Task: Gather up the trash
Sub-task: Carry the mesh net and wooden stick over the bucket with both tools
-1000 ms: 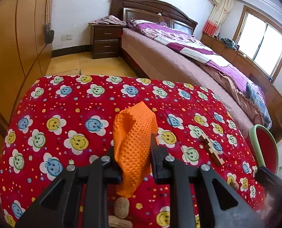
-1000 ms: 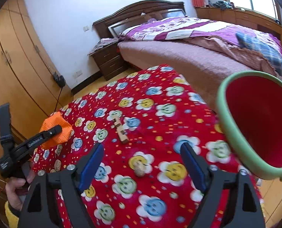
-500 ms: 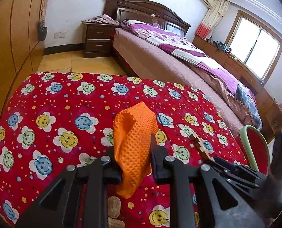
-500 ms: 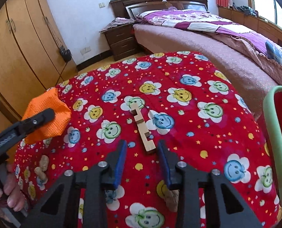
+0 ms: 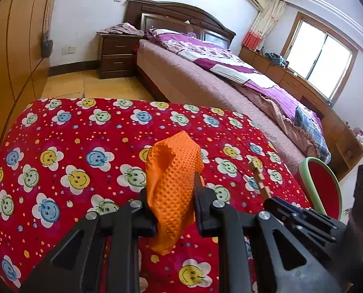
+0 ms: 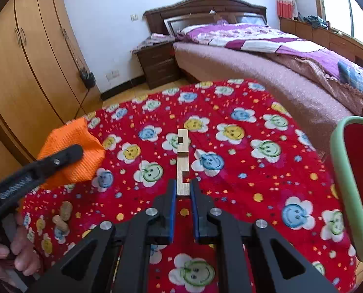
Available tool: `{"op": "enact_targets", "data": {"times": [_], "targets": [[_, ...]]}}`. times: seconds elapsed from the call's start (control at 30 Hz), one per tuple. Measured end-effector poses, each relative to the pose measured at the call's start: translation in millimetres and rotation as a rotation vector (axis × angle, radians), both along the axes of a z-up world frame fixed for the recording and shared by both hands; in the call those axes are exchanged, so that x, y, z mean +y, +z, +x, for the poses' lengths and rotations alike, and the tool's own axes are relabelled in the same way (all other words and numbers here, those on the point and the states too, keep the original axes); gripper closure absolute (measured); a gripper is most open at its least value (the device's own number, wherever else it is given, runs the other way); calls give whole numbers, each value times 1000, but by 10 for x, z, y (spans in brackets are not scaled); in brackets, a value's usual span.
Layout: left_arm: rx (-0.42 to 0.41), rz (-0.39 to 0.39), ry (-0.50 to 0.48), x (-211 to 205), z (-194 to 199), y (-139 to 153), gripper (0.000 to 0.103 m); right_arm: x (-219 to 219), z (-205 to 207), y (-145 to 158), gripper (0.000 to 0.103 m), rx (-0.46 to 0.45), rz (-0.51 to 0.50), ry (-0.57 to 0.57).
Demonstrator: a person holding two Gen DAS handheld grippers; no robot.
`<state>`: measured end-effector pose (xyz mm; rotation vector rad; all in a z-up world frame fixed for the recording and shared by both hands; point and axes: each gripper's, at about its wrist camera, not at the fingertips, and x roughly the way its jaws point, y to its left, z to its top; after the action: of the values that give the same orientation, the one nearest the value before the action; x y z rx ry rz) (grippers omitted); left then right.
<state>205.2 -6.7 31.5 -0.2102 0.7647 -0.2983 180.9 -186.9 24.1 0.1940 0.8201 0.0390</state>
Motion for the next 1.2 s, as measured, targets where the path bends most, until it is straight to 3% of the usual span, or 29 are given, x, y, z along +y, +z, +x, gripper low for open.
{"op": "enact_targets", "data": {"times": [0.6, 1.2], "targets": [[-38, 24, -99, -439, -284, 258, 81, -577, -898, 480, 90, -144, 92, -151], [-48, 28, -281, -1364, -712, 531, 81, -1417, -1622, 547, 90, -198, 167, -349]]}}
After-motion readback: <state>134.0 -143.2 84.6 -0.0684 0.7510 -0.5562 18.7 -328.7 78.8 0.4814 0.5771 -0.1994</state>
